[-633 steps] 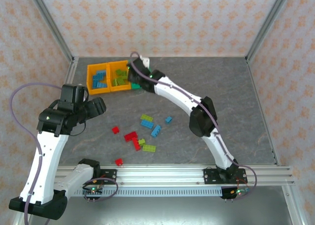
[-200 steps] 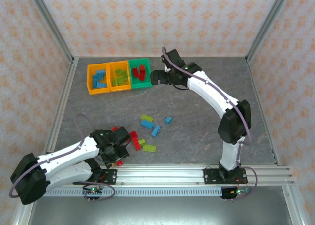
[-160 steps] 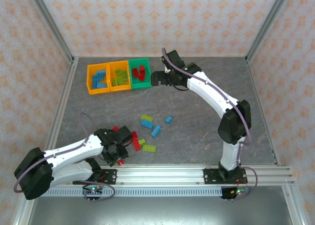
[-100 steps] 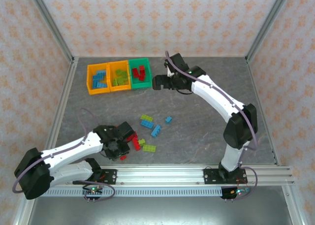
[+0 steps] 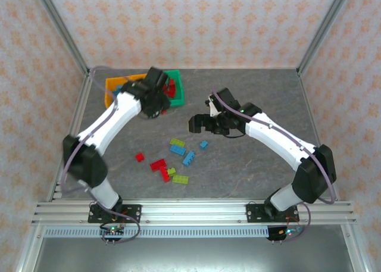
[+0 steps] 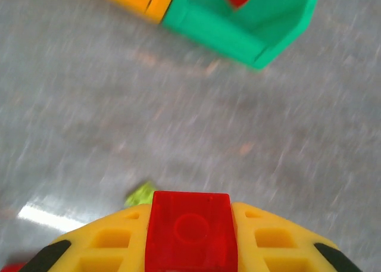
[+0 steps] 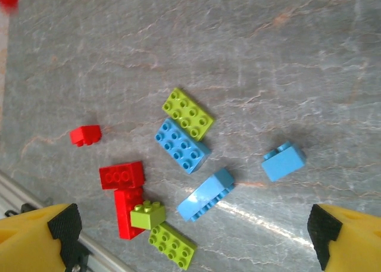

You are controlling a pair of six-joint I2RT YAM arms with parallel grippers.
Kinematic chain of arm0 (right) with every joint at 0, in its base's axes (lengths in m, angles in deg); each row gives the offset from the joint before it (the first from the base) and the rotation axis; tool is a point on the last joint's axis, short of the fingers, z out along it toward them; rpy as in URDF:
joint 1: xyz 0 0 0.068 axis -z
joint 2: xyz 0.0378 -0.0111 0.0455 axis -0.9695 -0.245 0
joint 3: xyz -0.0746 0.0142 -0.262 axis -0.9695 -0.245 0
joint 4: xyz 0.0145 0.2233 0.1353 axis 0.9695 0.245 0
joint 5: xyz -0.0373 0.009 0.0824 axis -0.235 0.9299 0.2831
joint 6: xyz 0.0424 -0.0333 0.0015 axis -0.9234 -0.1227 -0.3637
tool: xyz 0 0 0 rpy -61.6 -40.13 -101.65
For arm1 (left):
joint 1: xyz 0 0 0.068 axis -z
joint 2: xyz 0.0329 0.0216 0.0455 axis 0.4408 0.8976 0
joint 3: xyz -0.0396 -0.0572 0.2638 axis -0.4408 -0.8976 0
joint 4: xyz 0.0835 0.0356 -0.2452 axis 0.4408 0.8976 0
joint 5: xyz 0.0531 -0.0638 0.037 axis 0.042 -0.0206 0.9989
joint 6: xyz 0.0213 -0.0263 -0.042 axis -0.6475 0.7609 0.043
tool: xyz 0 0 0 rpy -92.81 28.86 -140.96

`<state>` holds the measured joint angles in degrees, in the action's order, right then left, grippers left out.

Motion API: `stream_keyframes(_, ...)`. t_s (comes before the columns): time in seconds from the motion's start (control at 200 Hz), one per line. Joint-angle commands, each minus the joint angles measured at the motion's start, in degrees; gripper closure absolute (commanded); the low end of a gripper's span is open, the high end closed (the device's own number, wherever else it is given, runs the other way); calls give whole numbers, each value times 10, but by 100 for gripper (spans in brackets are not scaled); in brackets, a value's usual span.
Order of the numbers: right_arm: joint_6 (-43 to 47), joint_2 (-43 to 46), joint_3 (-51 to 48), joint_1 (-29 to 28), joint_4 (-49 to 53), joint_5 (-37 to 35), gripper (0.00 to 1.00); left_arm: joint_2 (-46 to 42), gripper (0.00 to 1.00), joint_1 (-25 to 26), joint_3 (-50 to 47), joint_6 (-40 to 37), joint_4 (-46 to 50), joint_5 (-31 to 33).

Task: Sort the legos into containers by color

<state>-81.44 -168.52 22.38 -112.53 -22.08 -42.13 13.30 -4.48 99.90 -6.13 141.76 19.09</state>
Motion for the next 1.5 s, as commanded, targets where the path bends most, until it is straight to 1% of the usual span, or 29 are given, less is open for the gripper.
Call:
stream_keyframes(0.0,-21,36,-8,0,17,-64,0,118,82,-26,137,-65,19,80)
stream_keyframes(0.07,-31,48,-15,0,19,-89,0,196,84,-33,243,-80,29,103)
stream_keyframes(0.165,-41,54,-18,0,14,-108,0,280,83,-39,359,-96,24,103)
stream_keyframes(0.225,-45,56,-11,1,26,-119,0,325,75,-41,422,-103,30,114)
stream_keyframes(0.32,-43,66,-8,1,41,-143,0,379,59,-47,494,-108,32,103)
stream_keyframes(0.395,-31,71,-11,0,55,-168,1,394,52,-51,513,-105,32,94)
stream_keyframes(0.495,-2,71,-34,0,70,-182,1,380,49,-51,513,-111,35,86)
stream_keyframes(0.541,8,70,-43,1,78,-179,1,366,47,-51,509,-118,38,80)
stream_keyframes(0.636,22,71,-68,0,74,-155,1,319,47,-51,491,-140,47,64)
stream_keyframes(0.721,24,70,-87,-1,68,-140,1,245,49,-48,440,-168,43,50)
stream_keyframes(0.776,26,67,-97,-4,63,-134,1,182,49,-44,382,-194,30,43)
stream_keyframes(0.851,30,60,-106,-10,53,-130,1,90,50,-35,291,-225,17,43)
stream_keyframes(0.876,31,56,-109,-13,50,-128,1,47,50,-32,259,-230,14,44)
stream_keyframes(0.946,28,43,-112,-19,39,-121,1,-40,50,-19,164,-278,7,45)
stream_keyframes(1.041,22,20,-108,-28,19,-99,1,-147,50,4,38,-309,23,78)
stream_keyframes(1.111,17,2,-101,-36,7,-90,3,-216,50,9,-55,-295,47,96)
stream_keyframes(1.231,12,-23,-83,-50,-1,-93,3,-335,49,9,-206,-237,68,124)
stream_keyframes(1.256,12,-27,-81,-53,-1,-95,3,-358,49,9,-232,-212,69,128)
stream_keyframes(1.311,12,-31,-76,-56,-4,-93,3,-400,49,9,-281,-183,74,134)
stream_keyframes(1.416,13,-29,-76,-58,-11,-87,3,-437,49,7,-342,-135,92,134)
stream_keyframes(1.496,14,-31,-78,-58,-17,-86,3,-435,49,7,-365,-126,85,104)
